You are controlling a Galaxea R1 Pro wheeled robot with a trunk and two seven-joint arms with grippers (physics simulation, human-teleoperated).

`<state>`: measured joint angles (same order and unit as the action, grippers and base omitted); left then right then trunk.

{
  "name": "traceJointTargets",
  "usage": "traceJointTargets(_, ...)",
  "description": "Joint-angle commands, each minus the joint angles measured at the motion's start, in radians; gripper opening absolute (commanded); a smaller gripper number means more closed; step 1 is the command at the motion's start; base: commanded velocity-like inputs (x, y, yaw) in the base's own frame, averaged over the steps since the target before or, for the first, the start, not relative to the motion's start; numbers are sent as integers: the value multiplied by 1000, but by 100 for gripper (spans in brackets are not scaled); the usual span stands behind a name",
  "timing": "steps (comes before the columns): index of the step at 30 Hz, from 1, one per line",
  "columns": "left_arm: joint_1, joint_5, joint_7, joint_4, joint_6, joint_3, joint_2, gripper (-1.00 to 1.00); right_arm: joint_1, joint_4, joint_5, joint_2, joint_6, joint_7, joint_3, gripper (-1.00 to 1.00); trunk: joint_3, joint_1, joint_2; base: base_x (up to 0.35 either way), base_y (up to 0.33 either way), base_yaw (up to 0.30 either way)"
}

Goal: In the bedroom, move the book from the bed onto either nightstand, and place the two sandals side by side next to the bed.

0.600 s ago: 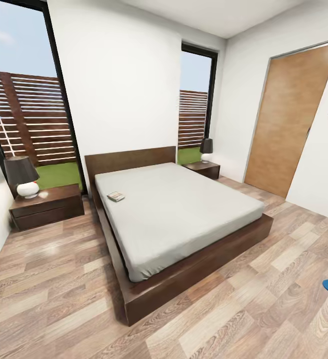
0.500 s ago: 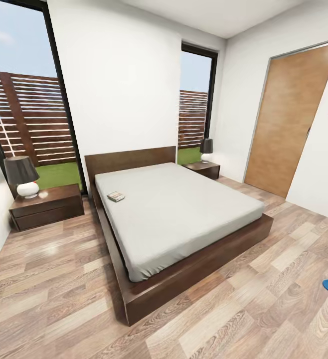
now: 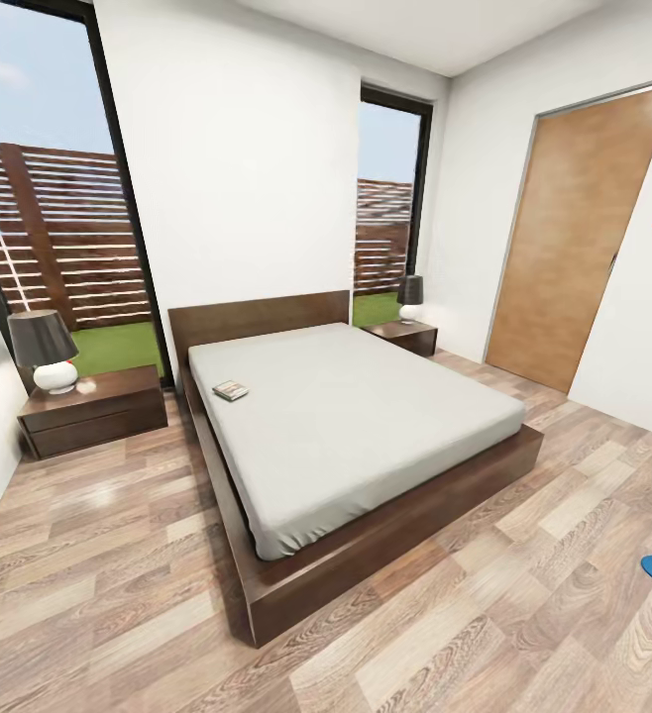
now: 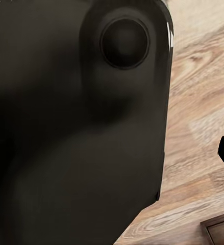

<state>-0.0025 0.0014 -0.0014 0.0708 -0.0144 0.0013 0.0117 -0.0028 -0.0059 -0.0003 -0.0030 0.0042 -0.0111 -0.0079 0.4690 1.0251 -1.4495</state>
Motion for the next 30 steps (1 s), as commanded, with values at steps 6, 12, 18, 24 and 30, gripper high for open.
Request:
traceJointTargets(6, -2, 5, 3, 35, -3, 2, 7, 100, -1, -33, 0, -7, -2, 1, -2, 100, 1, 0, -1, 0, 0, 0)
traceJointTargets(12, -4, 15, 4, 69, -1, 4, 4, 100, -2, -66, -1, -10, -4, 8, -3, 100, 1, 0, -1, 0, 0, 0)
traceJointTargets(18, -5, 48, 2, 102, 29, 4, -2, 100, -6, -100, -2, -22, -8, 8, -14, 100, 1, 0, -1, 0, 0, 0)
traceJointTargets(24, -5, 118, 0, 793, 127, 2, -4, 100, -7, -436, -4, -33, -35, 5, -59, 100, 1, 0, -1, 0, 0, 0)
traceJointTargets(30, -5, 133, 0, 757, 139, 1, -10, 100, -6, -433, -5, -33, -48, 0, -67, 100, 1, 0, -1, 0, 0, 0)
